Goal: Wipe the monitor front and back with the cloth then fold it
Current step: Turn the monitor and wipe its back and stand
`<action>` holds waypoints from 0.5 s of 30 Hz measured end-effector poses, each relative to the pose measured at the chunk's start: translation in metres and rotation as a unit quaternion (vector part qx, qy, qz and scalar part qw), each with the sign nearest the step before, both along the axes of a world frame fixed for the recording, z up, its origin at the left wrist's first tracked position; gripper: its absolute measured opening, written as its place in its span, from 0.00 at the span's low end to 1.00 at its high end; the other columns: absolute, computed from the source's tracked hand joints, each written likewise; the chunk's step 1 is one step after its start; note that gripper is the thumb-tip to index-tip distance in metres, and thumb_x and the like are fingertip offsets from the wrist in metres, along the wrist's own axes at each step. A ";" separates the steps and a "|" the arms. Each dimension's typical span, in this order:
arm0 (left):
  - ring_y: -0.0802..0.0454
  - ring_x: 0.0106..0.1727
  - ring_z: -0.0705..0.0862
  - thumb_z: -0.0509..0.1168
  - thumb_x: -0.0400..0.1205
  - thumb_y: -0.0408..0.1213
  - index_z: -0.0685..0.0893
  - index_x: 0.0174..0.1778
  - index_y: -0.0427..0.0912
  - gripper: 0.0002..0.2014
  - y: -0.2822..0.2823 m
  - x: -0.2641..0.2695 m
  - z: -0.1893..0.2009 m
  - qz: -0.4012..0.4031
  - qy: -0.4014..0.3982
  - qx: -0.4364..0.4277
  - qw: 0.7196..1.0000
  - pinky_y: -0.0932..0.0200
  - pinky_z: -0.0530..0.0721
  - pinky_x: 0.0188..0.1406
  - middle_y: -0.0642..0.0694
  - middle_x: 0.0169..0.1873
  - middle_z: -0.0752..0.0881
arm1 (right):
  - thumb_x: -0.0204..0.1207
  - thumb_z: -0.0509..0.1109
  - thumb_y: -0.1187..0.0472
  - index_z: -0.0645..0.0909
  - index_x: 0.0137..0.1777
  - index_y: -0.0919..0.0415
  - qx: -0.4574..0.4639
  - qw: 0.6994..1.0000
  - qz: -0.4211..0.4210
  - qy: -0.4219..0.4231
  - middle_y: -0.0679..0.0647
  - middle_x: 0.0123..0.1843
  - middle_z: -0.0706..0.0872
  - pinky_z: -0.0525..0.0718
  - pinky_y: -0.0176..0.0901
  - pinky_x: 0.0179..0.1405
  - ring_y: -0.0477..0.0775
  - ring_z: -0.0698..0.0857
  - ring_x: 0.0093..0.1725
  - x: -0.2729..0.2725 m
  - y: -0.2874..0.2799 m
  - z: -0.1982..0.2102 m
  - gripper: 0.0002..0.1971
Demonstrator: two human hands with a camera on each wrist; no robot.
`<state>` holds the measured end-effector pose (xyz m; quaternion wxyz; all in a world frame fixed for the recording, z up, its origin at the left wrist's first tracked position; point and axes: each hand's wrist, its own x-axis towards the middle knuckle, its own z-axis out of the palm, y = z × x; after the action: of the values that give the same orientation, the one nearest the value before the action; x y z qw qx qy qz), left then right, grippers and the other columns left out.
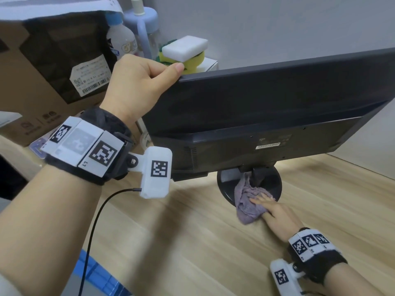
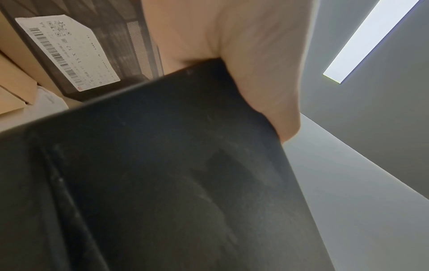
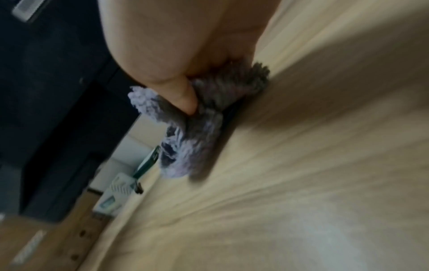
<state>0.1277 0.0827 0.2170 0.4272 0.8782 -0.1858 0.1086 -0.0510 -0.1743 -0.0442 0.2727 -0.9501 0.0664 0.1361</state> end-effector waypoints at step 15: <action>0.61 0.31 0.81 0.62 0.80 0.48 0.88 0.45 0.39 0.16 0.000 -0.001 -0.001 0.017 -0.007 -0.006 1.000 0.82 0.71 0.24 0.47 0.30 0.82 | 0.75 0.59 0.72 0.76 0.63 0.69 -0.071 0.992 -0.106 0.015 0.66 0.77 0.66 0.57 0.42 0.75 0.60 0.52 0.82 0.075 -0.013 0.024 0.16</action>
<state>0.1269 0.0825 0.2164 0.4289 0.8779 -0.1733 0.1235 0.0238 -0.1873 -0.0202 0.2162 -0.9525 0.1805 0.1156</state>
